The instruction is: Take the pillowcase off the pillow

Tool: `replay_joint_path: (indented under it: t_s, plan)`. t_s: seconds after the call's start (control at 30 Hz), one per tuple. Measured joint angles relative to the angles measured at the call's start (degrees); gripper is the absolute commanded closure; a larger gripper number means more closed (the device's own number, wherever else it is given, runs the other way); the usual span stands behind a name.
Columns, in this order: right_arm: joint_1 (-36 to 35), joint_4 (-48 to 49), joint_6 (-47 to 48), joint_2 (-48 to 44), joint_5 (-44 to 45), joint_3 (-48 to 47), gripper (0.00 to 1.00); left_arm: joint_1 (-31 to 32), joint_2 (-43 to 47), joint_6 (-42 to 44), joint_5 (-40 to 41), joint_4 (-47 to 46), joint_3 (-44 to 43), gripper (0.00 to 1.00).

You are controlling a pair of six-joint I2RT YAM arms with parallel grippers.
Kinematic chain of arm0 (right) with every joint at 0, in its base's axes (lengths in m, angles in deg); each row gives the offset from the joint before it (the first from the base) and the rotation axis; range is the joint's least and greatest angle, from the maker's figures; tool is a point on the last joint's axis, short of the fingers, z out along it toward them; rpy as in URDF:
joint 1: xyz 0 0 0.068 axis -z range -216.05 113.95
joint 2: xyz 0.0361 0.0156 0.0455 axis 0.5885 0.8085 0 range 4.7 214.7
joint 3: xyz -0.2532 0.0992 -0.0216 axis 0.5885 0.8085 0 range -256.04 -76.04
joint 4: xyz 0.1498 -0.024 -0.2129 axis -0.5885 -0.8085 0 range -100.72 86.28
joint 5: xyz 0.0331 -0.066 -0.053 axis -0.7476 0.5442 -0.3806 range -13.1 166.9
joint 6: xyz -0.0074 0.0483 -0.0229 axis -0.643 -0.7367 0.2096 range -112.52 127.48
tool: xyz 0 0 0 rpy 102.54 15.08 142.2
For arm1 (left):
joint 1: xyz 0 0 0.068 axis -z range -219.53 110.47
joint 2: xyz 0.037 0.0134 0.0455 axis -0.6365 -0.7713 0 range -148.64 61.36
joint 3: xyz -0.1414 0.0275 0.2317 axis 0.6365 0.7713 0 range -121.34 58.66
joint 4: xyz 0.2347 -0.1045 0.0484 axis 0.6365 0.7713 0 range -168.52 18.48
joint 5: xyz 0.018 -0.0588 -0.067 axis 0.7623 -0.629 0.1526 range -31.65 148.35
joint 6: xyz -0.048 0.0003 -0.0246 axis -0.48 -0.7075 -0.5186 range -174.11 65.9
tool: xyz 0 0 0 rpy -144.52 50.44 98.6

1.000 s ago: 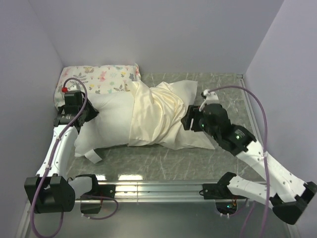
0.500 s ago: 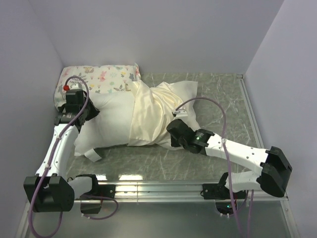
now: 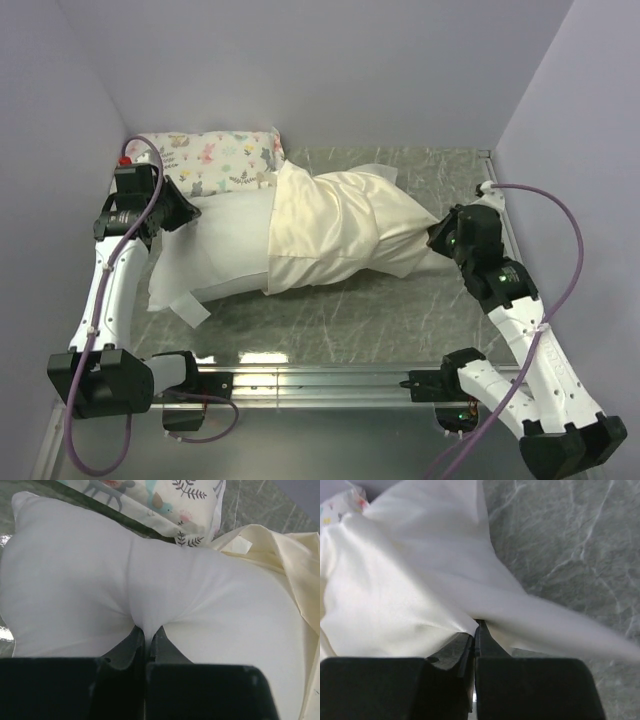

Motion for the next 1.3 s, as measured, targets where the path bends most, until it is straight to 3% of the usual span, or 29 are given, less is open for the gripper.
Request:
replay_joint_path:
  t_s: [0.13, 0.3, 0.37, 0.4, 0.5, 0.63, 0.73, 0.8, 0.87, 1.1, 1.3]
  plan:
    - [7.52, -2.78, 0.90, 2.40, -7.17, -3.21, 1.00, -0.13, 0.00, 0.02, -1.62, 0.85, -0.11, 1.00]
    - [10.21, -3.08, 1.49, 4.17, -13.60, -3.78, 0.97, -1.11, 0.00, 0.11, -1.99, 0.68, -0.09, 1.00]
    - [10.03, -3.06, 2.16, 4.28, -15.37, -3.78, 0.84, -1.62, 0.04, 0.13, -2.36, -0.42, 0.48, 0.99]
    - [9.40, -3.08, 2.47, 4.28, -15.32, -3.76, 0.65, -1.55, 0.09, 0.15, -2.34, -1.31, 1.11, 0.98]
    - [4.63, -2.84, 3.56, 3.91, -11.06, -3.78, 0.43, 0.07, 0.50, 0.74, -0.92, -3.61, 4.09, 0.90]
    - [-3.89, -3.10, 4.52, 4.61, -7.06, -5.92, 0.32, 4.68, 2.62, 1.36, 2.51, -6.05, 9.03, 0.80]
    - [-7.45, -2.99, 5.66, 8.48, -5.49, -11.41, 0.27, 7.17, 5.92, 1.51, 3.61, -7.76, 11.89, 0.62]
    - [-9.38, -2.93, 7.30, 13.66, -5.38, -16.70, 0.25, 7.87, 8.20, 1.66, 4.59, -8.39, 13.40, 0.46]
    - [-11.26, -2.54, 9.16, 19.39, -5.29, -22.69, 0.24, 7.91, 9.97, 1.90, 5.64, -8.55, 14.47, 0.38]
    - [-15.78, -2.78, 16.72, 47.17, -8.90, -46.21, 0.22, 8.24, 13.38, 1.75, 6.60, -6.93, 12.92, 0.31]
    - [-21.29, -9.35, 20.72, 68.15, -7.96, -68.91, 0.18, 13.00, 9.42, 0.72, 8.87, -7.37, 2.75, 0.28]
